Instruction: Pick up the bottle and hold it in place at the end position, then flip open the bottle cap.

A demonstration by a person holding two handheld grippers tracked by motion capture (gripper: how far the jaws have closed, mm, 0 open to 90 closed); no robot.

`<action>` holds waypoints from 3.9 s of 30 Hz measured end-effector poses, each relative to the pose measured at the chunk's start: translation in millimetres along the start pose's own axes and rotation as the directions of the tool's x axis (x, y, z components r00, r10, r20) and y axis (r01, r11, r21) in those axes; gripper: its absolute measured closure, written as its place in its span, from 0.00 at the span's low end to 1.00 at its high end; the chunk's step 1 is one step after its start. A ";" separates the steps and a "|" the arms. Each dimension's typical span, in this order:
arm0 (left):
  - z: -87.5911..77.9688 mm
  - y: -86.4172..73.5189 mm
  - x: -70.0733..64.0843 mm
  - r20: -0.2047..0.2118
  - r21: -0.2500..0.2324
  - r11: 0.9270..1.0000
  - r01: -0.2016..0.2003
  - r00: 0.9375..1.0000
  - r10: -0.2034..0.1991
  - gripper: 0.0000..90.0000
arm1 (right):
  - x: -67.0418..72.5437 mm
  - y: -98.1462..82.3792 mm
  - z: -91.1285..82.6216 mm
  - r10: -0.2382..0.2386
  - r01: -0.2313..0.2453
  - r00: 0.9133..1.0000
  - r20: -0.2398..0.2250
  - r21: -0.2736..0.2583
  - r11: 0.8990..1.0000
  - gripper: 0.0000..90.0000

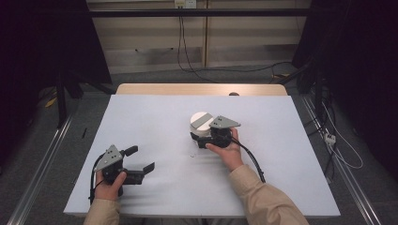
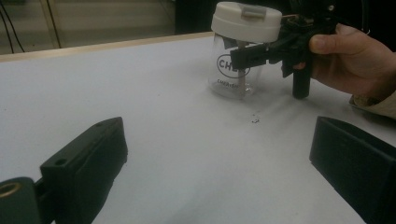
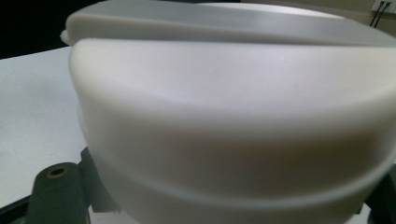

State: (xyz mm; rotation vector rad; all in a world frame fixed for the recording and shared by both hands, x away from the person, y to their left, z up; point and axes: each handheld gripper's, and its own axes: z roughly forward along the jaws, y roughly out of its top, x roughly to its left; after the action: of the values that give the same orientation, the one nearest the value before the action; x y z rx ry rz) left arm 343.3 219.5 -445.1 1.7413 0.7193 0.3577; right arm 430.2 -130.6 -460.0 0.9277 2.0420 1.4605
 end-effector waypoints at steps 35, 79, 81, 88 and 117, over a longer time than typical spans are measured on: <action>36.9 25.9 -14.3 0.014 0.013 0.999 0.042 0.999 -0.042 0.04 | 0.8 0.2 0.2 -0.003 0.003 1.000 0.003 0.005 1.000 0.21; 73.5 59.0 -21.7 0.019 0.022 1.000 0.019 1.000 -0.020 0.06 | 1.2 0.4 0.5 -0.004 0.004 1.000 0.008 0.009 1.000 0.21; 75.4 60.9 -22.7 0.010 0.038 0.999 0.003 1.000 -0.004 0.03 | 1.3 0.5 0.7 -0.004 0.004 1.000 0.009 0.010 1.000 0.21; 83.7 63.9 -23.6 0.008 0.055 0.998 0.019 1.000 -0.019 0.10 | 1.1 0.5 0.2 -0.002 0.002 1.000 0.008 0.012 1.000 0.21; 102.8 76.7 -27.8 0.054 0.093 0.995 -0.024 0.998 0.019 0.76 | 1.0 0.5 0.4 -0.001 0.001 1.000 0.009 0.013 1.000 0.21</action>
State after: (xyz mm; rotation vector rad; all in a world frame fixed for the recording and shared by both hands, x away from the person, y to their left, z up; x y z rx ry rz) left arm 403.1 112.2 -399.1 1.8413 0.6889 0.2950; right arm 430.0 -129.5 -459.6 0.9366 2.0474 1.4423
